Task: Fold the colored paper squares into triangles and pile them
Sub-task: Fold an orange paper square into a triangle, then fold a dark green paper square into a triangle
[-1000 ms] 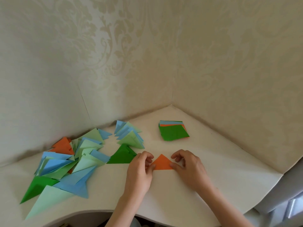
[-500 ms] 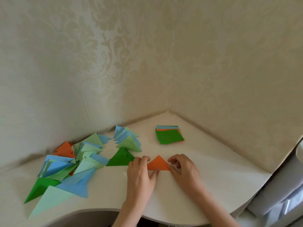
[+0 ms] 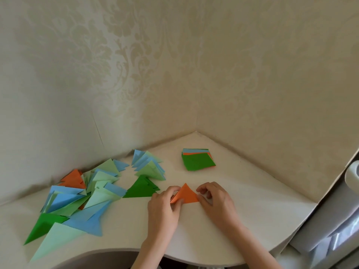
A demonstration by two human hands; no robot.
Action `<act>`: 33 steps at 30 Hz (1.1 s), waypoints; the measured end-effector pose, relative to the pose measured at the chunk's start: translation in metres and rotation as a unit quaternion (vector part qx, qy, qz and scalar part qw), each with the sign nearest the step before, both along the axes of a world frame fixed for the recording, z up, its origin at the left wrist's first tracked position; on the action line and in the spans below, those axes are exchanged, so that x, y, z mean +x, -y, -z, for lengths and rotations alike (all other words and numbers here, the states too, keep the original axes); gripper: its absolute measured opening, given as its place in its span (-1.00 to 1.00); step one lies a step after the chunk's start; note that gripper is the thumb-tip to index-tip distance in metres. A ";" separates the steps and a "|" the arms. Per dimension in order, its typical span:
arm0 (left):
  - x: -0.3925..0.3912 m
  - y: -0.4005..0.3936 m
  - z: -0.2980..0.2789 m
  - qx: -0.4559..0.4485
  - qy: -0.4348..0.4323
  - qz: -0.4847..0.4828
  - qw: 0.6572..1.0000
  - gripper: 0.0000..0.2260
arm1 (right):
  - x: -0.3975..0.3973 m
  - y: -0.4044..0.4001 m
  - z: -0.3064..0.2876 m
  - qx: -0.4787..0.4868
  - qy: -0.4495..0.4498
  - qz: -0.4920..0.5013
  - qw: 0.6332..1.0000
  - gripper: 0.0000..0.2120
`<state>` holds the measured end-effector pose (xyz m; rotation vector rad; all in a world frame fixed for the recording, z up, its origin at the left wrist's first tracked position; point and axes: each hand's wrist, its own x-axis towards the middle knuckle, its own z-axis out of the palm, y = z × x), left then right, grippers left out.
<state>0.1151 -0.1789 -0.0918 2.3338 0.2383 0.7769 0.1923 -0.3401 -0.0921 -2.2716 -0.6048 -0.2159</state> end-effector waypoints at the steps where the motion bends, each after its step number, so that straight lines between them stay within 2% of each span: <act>1: -0.001 0.000 -0.001 0.002 0.004 0.000 1.000 -0.73 | 0.000 0.000 0.000 0.001 -0.001 0.001 1.000 -0.84; 6: -0.003 -0.013 -0.007 -0.024 0.027 0.004 0.999 -0.74 | 0.002 -0.004 -0.008 0.032 -0.022 0.008 0.999 -0.88; 8: -0.009 -0.024 -0.011 -0.026 0.037 -0.002 0.999 -0.74 | 0.010 -0.009 -0.015 0.026 0.001 0.027 0.999 -0.85; 13: -0.030 -0.061 -0.019 0.004 0.030 -0.034 0.999 -0.74 | 0.041 -0.029 -0.025 -0.072 0.110 0.059 0.990 -0.70; 18: -0.046 -0.084 -0.018 -0.003 0.006 -0.049 0.999 -0.75 | 0.062 -0.048 -0.022 -0.159 0.104 0.057 0.980 -0.58; 21: -0.047 -0.094 -0.014 0.014 -0.017 -0.069 0.997 -0.76 | 0.065 -0.055 -0.019 -0.172 0.098 0.063 0.978 -0.68; 24: -0.044 -0.098 -0.011 0.054 -0.030 -0.101 0.993 -0.77 | 0.062 -0.060 -0.016 -0.137 0.119 0.080 0.980 -0.83; 30: -0.033 -0.089 -0.008 0.136 -0.058 -0.167 0.975 -0.80 | 0.058 -0.060 -0.016 -0.105 0.108 0.090 0.984 -0.91; 33: -0.026 -0.090 -0.006 0.123 -0.047 -0.178 0.975 -0.79 | 0.056 -0.055 -0.019 -0.077 0.076 0.089 0.990 -0.94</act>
